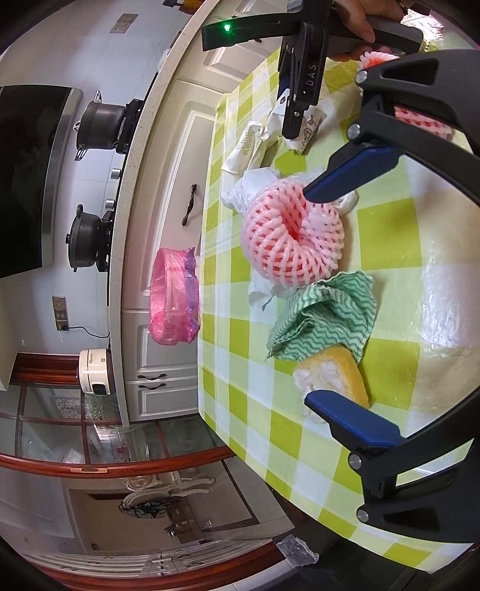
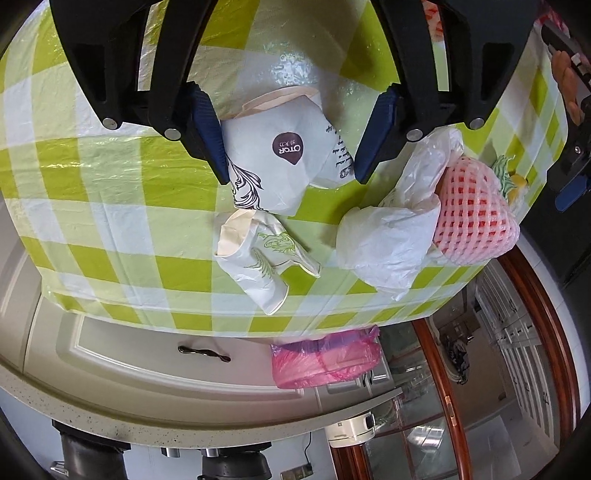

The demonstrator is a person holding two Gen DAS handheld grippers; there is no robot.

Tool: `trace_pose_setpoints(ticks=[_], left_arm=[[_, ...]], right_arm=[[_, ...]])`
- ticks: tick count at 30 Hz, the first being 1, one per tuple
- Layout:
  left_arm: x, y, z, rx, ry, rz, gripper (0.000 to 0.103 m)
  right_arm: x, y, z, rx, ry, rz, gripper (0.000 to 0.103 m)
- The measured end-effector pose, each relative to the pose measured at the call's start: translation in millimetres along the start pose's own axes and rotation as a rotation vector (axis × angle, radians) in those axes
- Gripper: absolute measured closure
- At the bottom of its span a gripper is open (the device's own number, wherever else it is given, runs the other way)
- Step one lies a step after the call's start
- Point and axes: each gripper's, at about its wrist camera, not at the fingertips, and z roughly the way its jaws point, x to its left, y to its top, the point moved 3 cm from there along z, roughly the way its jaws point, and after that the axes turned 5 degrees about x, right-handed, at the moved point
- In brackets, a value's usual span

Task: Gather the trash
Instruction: 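Close the right tool on the white paper cup while the left tool grasps the foam-topped sponge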

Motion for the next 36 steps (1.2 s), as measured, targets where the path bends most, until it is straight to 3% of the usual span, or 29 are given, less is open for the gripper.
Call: trace_pose_setpoints(ticks=[8, 10, 13, 19, 25, 36], left_arm=[[-14.4, 3.7, 10.8, 0.02, -0.013, 0.033, 0.009], [-14.0, 0.5, 21.3, 0.058, -0.021, 0.038, 0.025], [-13.7, -7.0, 28.2, 0.094, -0.028, 0.06, 0.04], [-1.0, -10.7, 26.3, 0.087, 0.008, 0.056, 0.042], [38.1, -0.9, 14.9, 0.041, 0.062, -0.064, 0.038], [71.7, -1.5, 73.3, 0.199, 0.104, -0.094, 0.038]], right_arm=[[-10.8, -6.4, -23.4, -0.049, 0.023, 0.054, 0.041], [-13.1, -6.9, -28.7, -0.059, 0.021, 0.061, 0.041], [-15.4, -6.7, -36.2, -0.072, 0.027, 0.068, 0.041], [-12.8, -4.7, -41.6, -0.088, 0.029, 0.074, 0.041], [-5.1, -2.6, -42.5, -0.089, 0.018, 0.054, 0.041], [5.6, -0.9, -37.5, -0.075, 0.007, 0.038, 0.041]])
